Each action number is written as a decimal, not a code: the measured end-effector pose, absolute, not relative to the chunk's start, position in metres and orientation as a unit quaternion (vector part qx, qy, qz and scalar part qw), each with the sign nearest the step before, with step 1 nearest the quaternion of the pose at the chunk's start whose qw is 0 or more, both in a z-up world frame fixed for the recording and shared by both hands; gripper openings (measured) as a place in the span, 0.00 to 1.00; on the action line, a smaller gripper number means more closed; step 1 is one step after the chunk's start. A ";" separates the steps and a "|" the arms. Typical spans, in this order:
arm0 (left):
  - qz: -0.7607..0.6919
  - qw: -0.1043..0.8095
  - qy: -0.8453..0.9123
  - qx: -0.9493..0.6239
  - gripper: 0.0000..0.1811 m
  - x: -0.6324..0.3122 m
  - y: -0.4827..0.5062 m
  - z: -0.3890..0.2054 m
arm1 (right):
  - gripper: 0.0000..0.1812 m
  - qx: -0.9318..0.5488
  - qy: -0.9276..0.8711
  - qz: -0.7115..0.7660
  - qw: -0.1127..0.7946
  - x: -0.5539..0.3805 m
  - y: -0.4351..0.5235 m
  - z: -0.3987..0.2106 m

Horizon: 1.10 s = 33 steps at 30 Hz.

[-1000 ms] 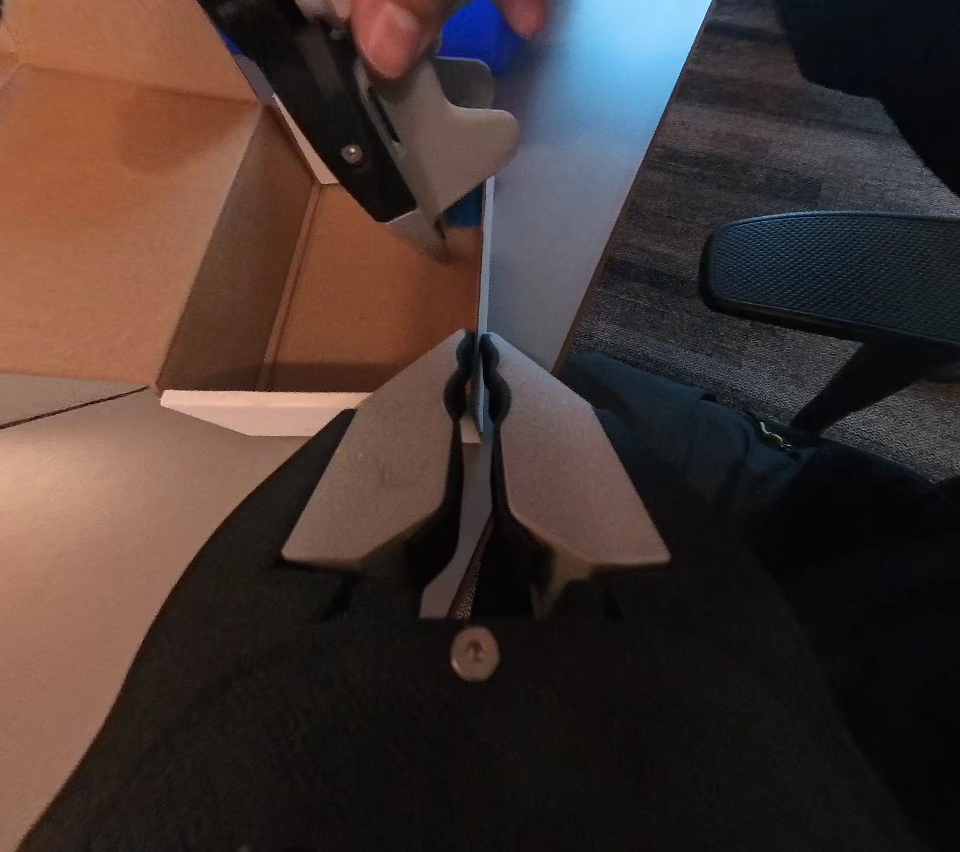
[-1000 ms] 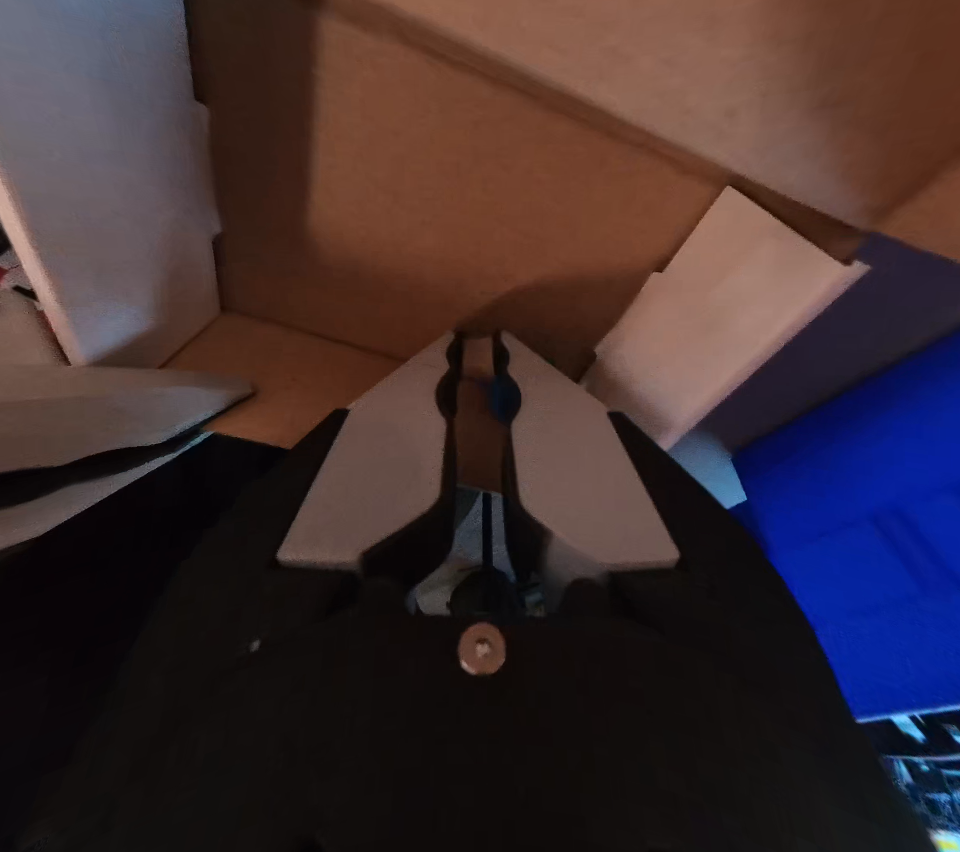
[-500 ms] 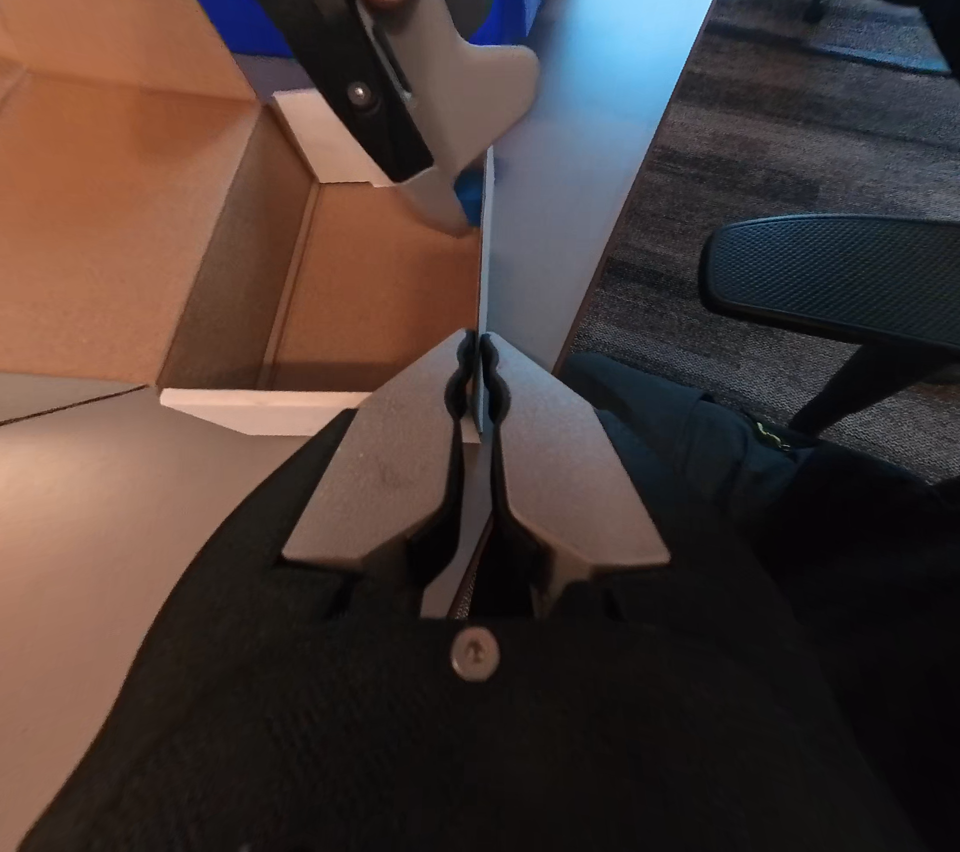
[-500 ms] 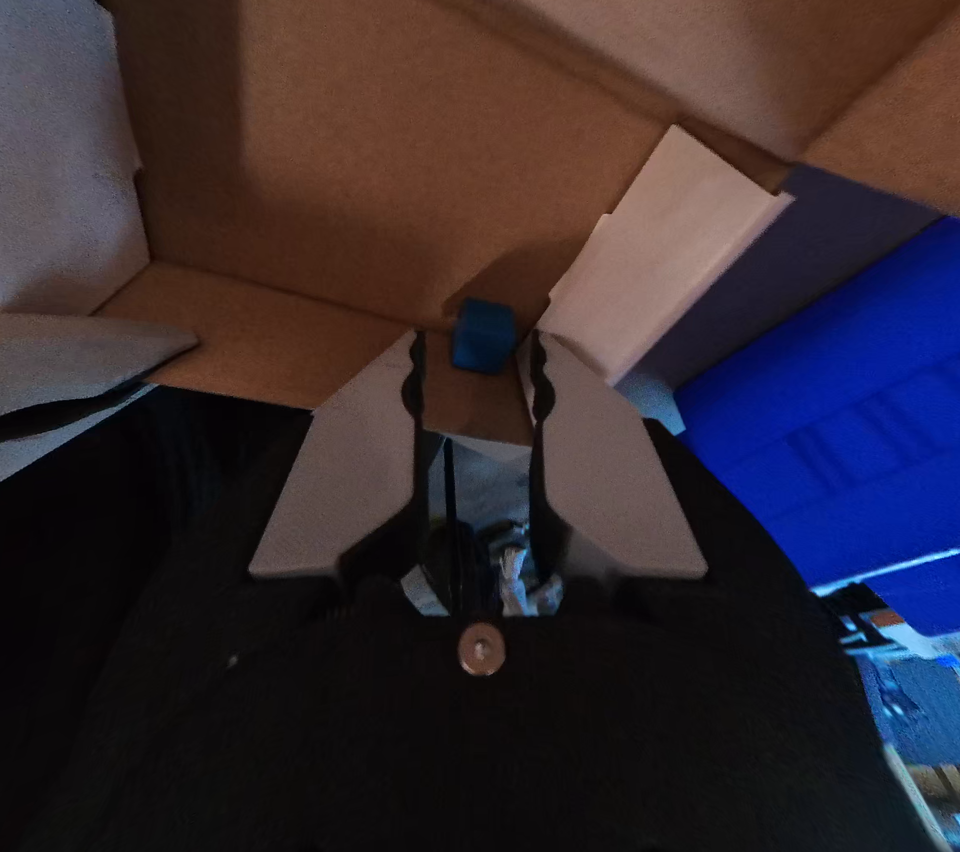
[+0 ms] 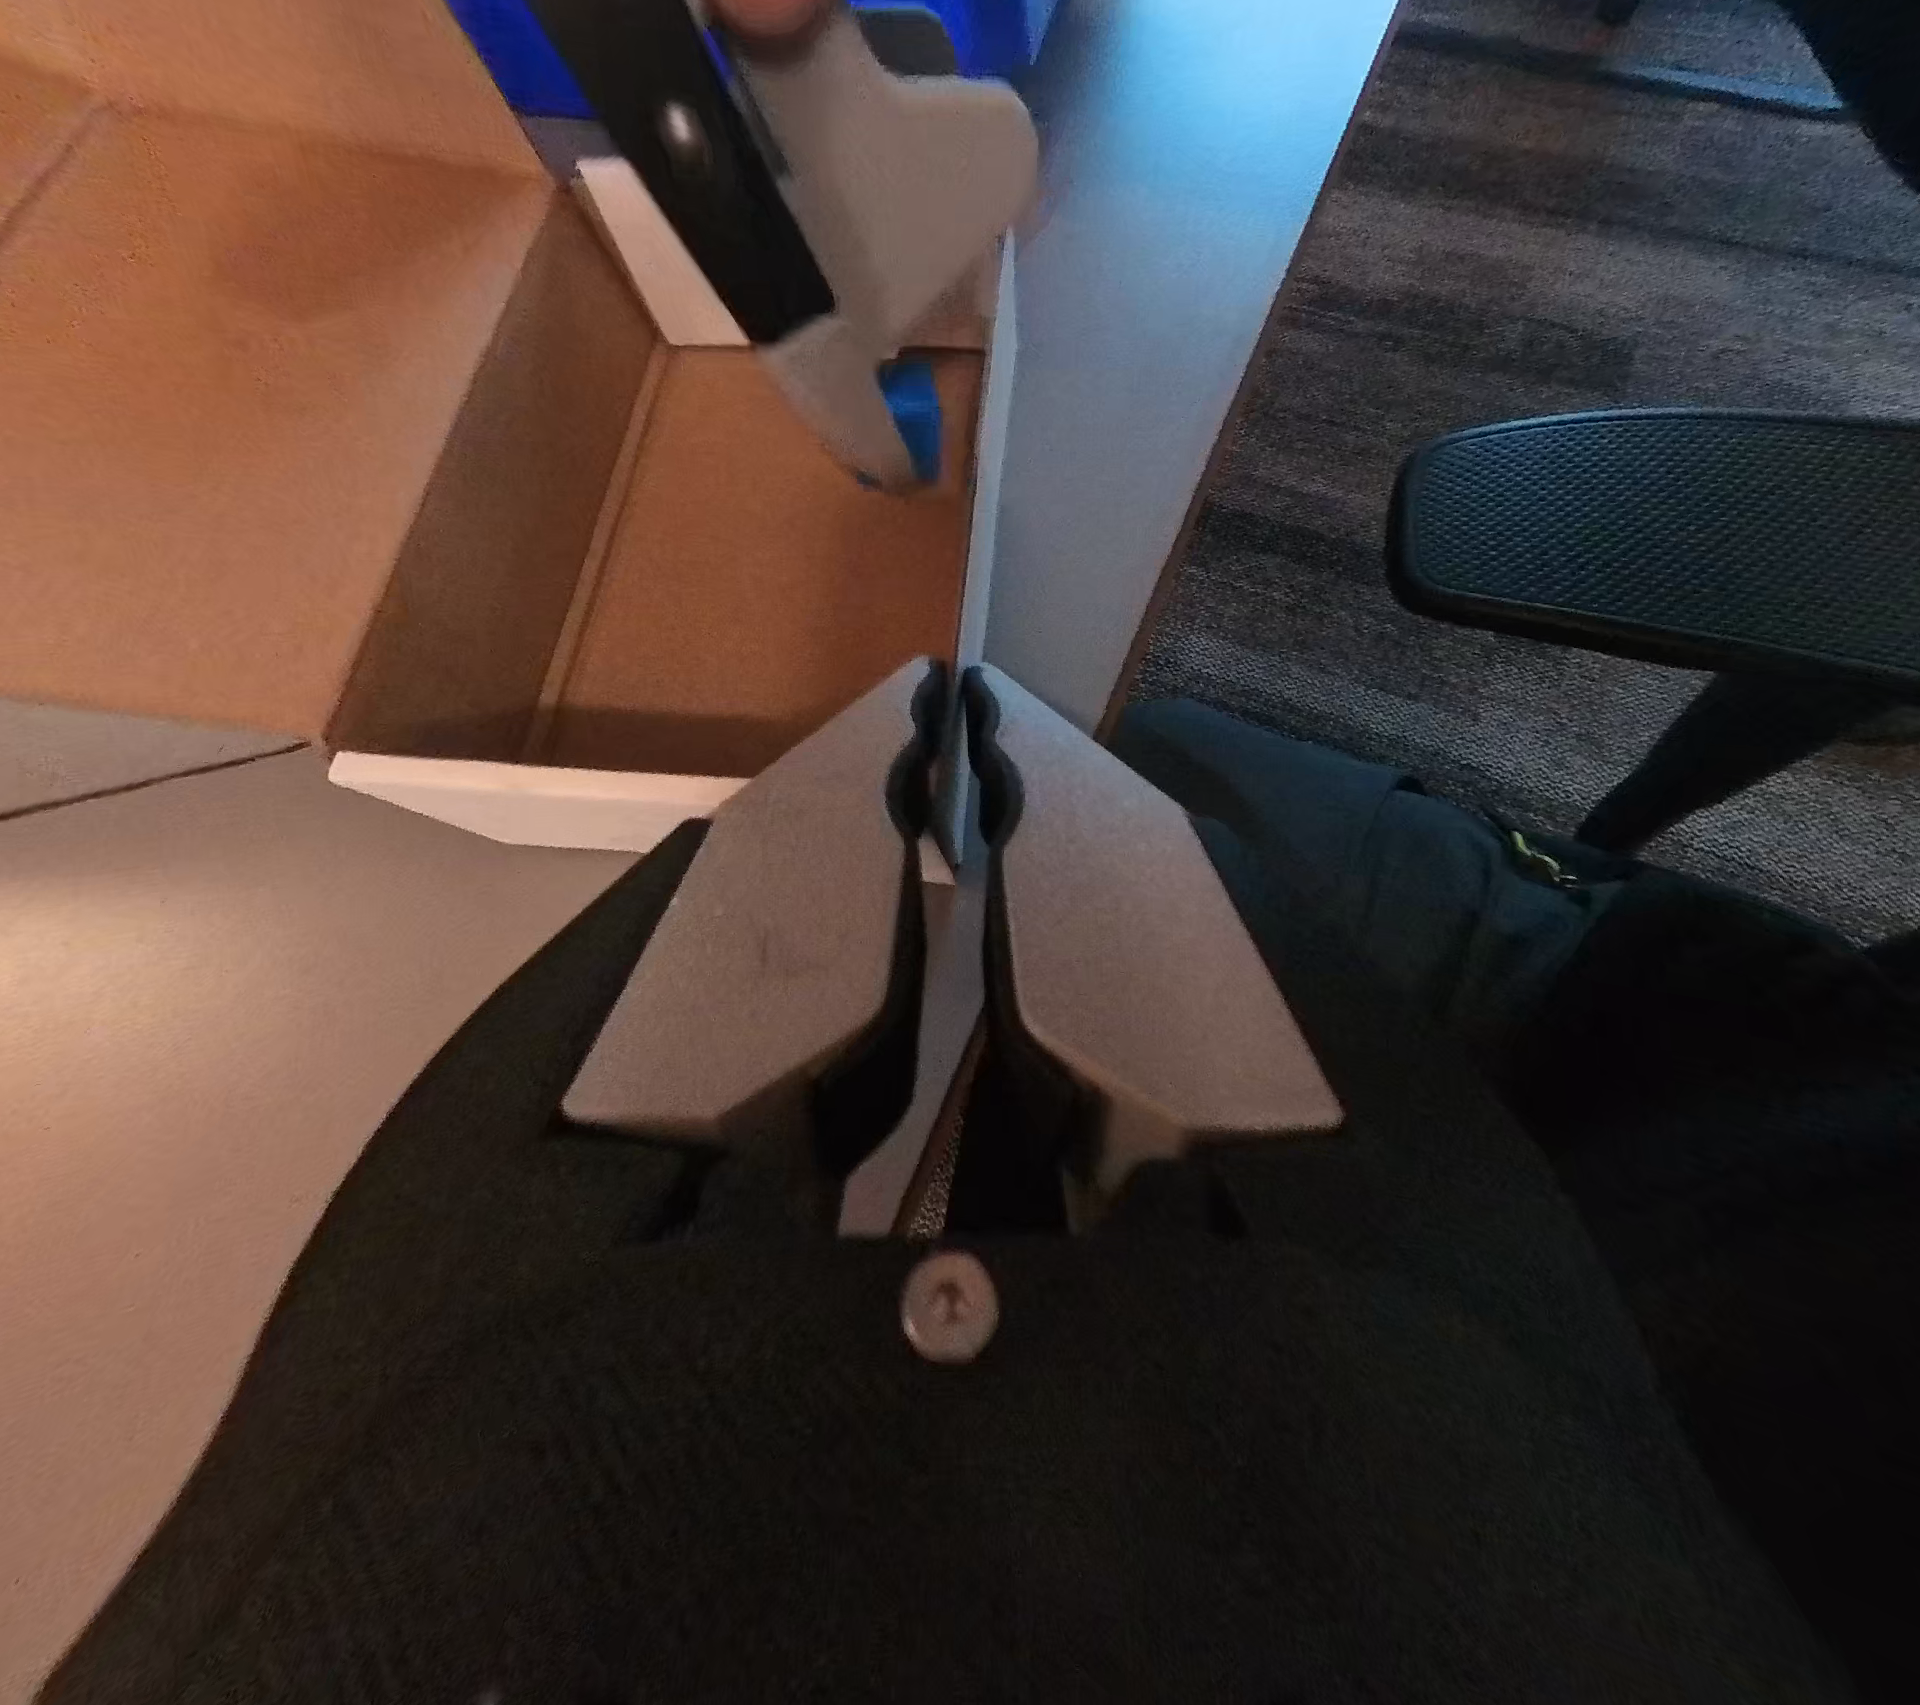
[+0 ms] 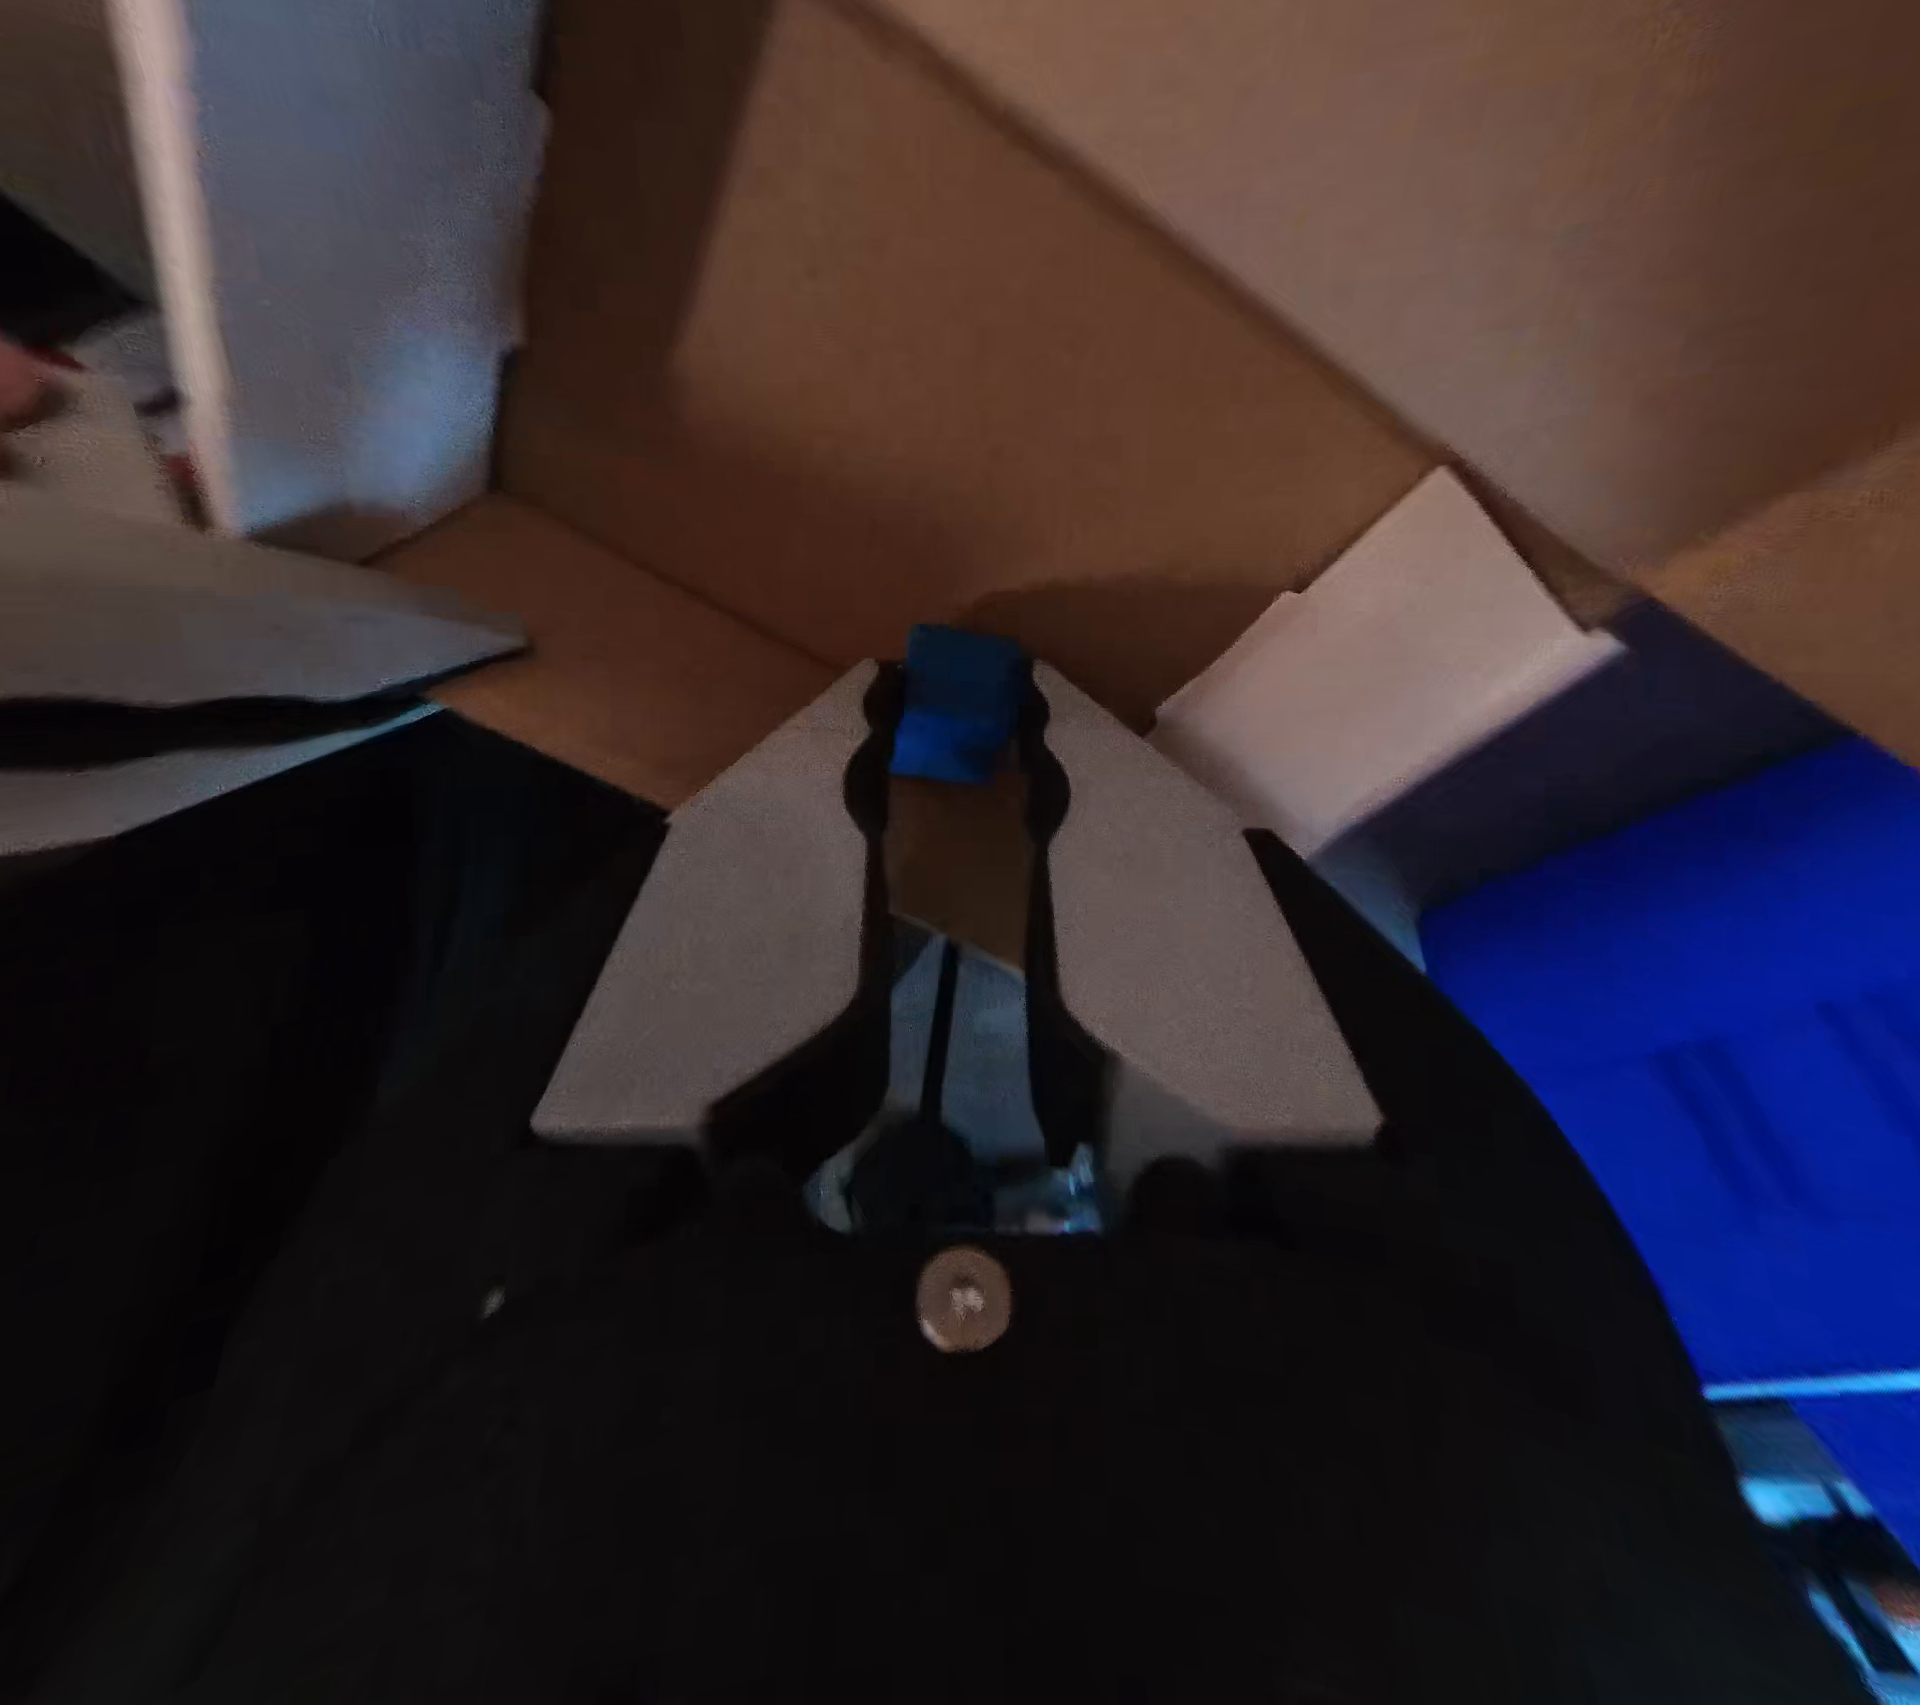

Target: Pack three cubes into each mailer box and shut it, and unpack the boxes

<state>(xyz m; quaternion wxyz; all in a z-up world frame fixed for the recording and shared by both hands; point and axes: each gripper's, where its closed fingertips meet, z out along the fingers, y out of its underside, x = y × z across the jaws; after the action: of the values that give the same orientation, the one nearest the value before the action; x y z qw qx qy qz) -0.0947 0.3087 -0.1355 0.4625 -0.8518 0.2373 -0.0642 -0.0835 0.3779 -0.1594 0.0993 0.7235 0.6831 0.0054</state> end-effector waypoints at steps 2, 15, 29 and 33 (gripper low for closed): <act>-0.065 0.462 0.238 -0.852 0.01 -0.096 0.308 -0.136 | 0.12 0.730 0.679 -0.061 0.049 -0.096 0.380 -0.139; -0.076 0.442 0.256 -0.856 0.01 -0.116 0.303 -0.137 | 0.11 0.825 0.405 -0.215 -0.330 -0.011 0.536 -0.040; -0.077 0.433 0.265 -0.858 0.02 -0.118 0.299 -0.138 | 0.16 0.850 0.485 -0.130 -0.161 -0.010 0.545 -0.138; -0.079 0.421 0.283 -0.858 0.08 -0.118 0.293 -0.138 | 0.18 0.848 0.457 -0.165 -0.213 -0.013 0.551 -0.110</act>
<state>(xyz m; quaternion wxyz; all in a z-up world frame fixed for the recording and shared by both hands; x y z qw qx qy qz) -0.1185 0.2927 -0.1375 0.4211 -0.8580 0.2831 -0.0791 -0.0132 0.5511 -0.1101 -0.2134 0.8478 0.4567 -0.1646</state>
